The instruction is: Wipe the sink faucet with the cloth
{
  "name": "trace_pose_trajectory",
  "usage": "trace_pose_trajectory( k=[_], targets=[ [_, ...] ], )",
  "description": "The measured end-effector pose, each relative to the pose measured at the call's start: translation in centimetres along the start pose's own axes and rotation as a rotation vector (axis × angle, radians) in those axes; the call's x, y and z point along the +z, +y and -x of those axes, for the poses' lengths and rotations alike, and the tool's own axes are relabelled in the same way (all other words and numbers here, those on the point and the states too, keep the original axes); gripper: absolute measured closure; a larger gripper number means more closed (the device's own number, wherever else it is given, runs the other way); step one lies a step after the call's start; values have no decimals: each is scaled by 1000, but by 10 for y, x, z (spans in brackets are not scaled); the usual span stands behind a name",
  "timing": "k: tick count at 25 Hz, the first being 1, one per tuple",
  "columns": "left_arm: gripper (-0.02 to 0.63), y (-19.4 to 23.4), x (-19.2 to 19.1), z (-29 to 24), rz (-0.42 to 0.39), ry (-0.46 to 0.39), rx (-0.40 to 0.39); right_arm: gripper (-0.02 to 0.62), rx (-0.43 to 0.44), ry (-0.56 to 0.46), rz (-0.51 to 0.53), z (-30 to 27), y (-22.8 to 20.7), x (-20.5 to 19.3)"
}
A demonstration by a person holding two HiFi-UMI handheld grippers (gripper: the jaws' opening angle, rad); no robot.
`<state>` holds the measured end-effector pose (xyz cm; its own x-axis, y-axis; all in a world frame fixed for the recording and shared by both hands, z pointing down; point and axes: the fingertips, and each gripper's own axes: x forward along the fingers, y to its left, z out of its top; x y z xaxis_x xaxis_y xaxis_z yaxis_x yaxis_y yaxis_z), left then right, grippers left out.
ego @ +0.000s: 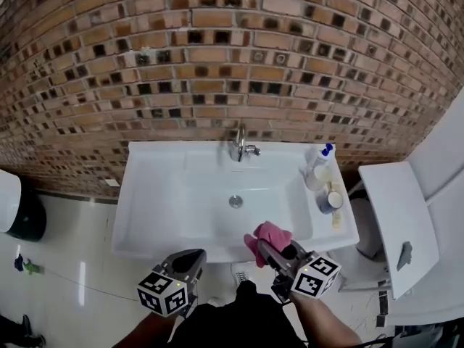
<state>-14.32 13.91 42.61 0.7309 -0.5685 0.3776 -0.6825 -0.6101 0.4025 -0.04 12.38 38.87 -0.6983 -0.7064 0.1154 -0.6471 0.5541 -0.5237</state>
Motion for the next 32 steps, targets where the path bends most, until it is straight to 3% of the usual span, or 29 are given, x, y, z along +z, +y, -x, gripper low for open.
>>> trace_pose_trajectory(
  k=[8,17,24,32],
  targets=[
    [600,19,54,-50,-29,-3,42,512,82,-34,3,-49,-44,60],
    [600,36,85,-105,-22,-6,102,512,93,-85,-19,-71,-123,116],
    [600,40,86,-150,-12,72,152,512,48,-143,-77,-100,-211,146],
    [600,55,91,-189,27,105,194,511,-49,-199,-201,-156,-318,147]
  ],
)
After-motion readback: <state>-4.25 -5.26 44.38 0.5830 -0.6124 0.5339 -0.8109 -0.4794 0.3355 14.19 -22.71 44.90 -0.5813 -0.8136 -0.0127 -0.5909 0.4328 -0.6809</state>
